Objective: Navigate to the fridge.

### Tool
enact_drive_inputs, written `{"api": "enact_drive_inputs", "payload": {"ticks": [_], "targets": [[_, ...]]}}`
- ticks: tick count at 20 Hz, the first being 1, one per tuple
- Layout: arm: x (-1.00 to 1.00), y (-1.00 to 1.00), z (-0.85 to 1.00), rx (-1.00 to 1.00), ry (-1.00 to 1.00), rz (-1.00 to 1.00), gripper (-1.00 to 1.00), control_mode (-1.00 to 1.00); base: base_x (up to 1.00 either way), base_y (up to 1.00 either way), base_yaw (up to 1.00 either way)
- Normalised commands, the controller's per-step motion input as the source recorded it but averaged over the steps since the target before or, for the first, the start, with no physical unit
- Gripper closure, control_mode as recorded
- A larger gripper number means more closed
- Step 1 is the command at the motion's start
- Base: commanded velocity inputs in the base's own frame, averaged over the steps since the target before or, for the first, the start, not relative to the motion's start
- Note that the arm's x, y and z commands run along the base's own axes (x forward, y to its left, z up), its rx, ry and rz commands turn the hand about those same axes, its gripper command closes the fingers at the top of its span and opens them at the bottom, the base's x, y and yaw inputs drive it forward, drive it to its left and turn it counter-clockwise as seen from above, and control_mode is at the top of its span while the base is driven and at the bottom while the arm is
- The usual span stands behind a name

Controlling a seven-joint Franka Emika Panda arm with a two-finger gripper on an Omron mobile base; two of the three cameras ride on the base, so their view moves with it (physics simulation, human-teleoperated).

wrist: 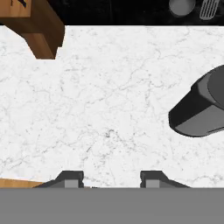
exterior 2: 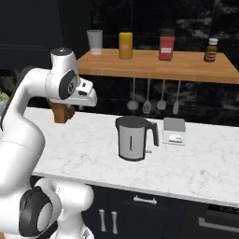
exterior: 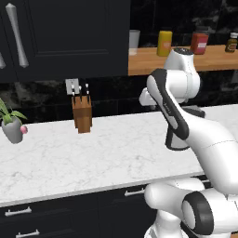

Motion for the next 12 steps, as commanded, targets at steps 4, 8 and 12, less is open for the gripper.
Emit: {"api": "enact_drive_inputs", "payload": {"ticks": [4,8,12], "targets": [[-0.17,-0.05,0.00,0.00,0.00,0.00,-1.00,-1.00,0.00,0.00,0.00],[-0.79,-0.24,-0.08,0.00,0.00,0.00,-1.00,-1.00,0.00,0.00,0.00],[-1.00,-0.22,-0.28,0.00,0.00,0.00,-1.00,-1.00,0.00,0.00,0.00]]}}
